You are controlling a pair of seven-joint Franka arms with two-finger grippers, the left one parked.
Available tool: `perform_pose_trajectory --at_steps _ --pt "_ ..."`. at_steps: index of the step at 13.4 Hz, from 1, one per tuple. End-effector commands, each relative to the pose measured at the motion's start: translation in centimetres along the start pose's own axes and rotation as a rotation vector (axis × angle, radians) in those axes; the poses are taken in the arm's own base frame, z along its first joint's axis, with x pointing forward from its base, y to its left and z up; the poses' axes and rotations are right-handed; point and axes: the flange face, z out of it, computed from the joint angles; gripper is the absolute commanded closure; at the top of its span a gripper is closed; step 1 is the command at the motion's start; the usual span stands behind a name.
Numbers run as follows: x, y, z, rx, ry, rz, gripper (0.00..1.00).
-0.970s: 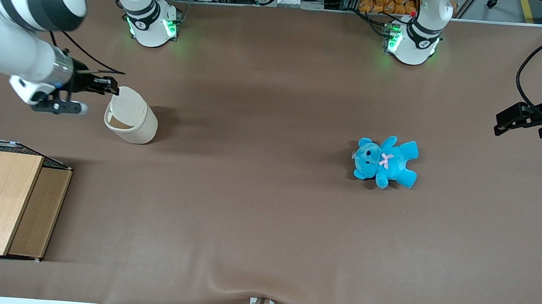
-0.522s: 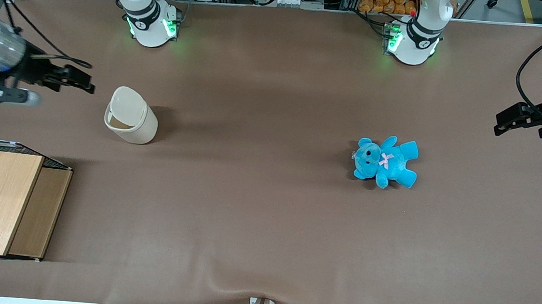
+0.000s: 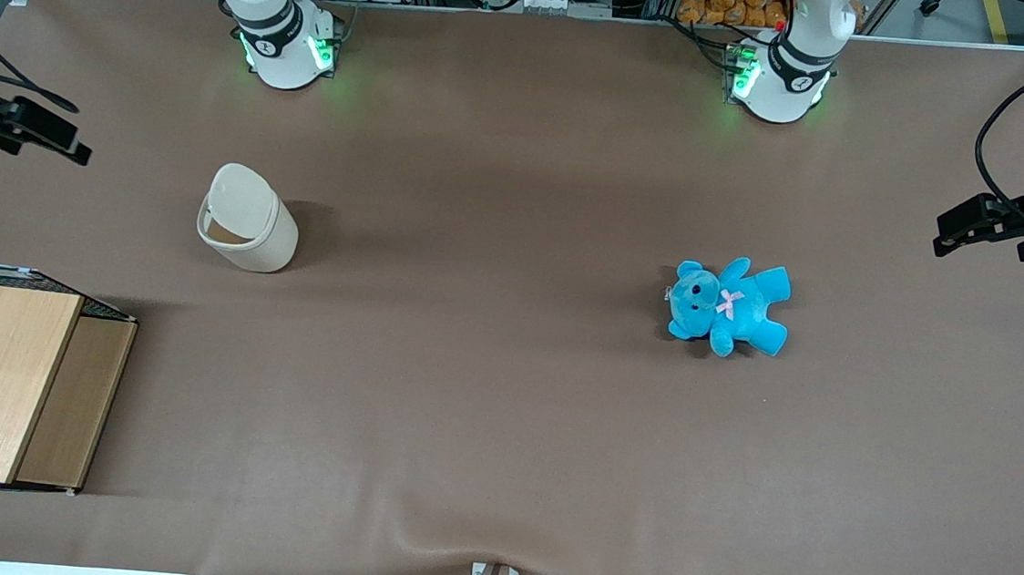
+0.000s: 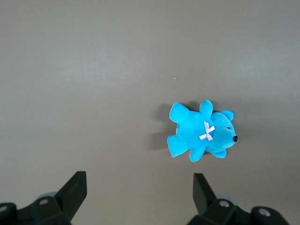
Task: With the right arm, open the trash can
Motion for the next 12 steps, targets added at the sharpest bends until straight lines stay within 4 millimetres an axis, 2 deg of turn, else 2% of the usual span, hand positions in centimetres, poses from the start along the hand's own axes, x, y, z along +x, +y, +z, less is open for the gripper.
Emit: perform_pose_trajectory --at_steps 1,4,7,12 --pt "0.0 -0.7 -3.1 -0.005 0.051 -0.014 0.0" --pt "0.1 -1.1 -3.6 0.002 0.066 -0.023 0.0" --pt "0.9 -2.5 -2.3 -0.021 0.051 -0.048 0.0" --pt "0.9 -2.4 -2.4 -0.107 0.063 -0.083 0.0"
